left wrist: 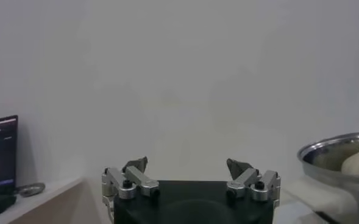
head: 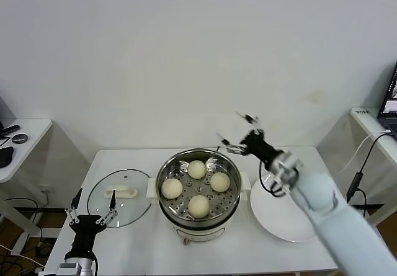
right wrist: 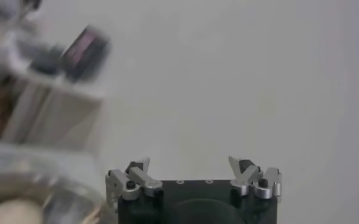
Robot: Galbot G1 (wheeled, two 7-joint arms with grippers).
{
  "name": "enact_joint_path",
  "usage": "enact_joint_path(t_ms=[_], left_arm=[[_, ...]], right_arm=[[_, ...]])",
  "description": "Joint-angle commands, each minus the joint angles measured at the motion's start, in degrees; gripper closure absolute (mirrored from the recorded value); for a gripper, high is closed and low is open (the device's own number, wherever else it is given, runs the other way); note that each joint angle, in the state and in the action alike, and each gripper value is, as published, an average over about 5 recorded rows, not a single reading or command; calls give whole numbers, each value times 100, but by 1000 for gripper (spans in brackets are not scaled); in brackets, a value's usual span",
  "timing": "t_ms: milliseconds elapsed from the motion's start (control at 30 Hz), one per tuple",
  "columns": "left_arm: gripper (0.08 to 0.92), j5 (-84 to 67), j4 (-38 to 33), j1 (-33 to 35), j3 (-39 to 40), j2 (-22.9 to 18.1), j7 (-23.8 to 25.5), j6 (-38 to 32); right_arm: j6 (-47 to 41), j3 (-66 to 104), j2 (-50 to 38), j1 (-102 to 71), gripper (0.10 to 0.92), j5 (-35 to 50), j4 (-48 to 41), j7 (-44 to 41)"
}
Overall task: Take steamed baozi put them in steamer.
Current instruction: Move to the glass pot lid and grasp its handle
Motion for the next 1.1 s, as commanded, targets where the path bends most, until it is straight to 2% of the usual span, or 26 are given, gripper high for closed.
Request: enact_joint_path(t_ms=[33,233,400,567,1100], left_arm=[[177,2422,206,-37,-129,92,-691,185],[177,5376,1125,-78,-720,690,-759,74],[177,6891,1911,-249,-723,1043,-965,-366],[177,7386,2547,-665,-255,1210,-1057,-681],[177,7471,3723,-2530,483,1333,-995,-686]], right_arm=[[1539,3158,1993,-2824,203,-430,314,-79],[1357,3582,2135,-3335,203,-222,712,193],[1259,3751,2233,-3549,203,-137,1016,238],[1226,3783,2284,-3596,203,-216,1200,235],[1101,3452,2483,-3747,203,-366,1428,229]])
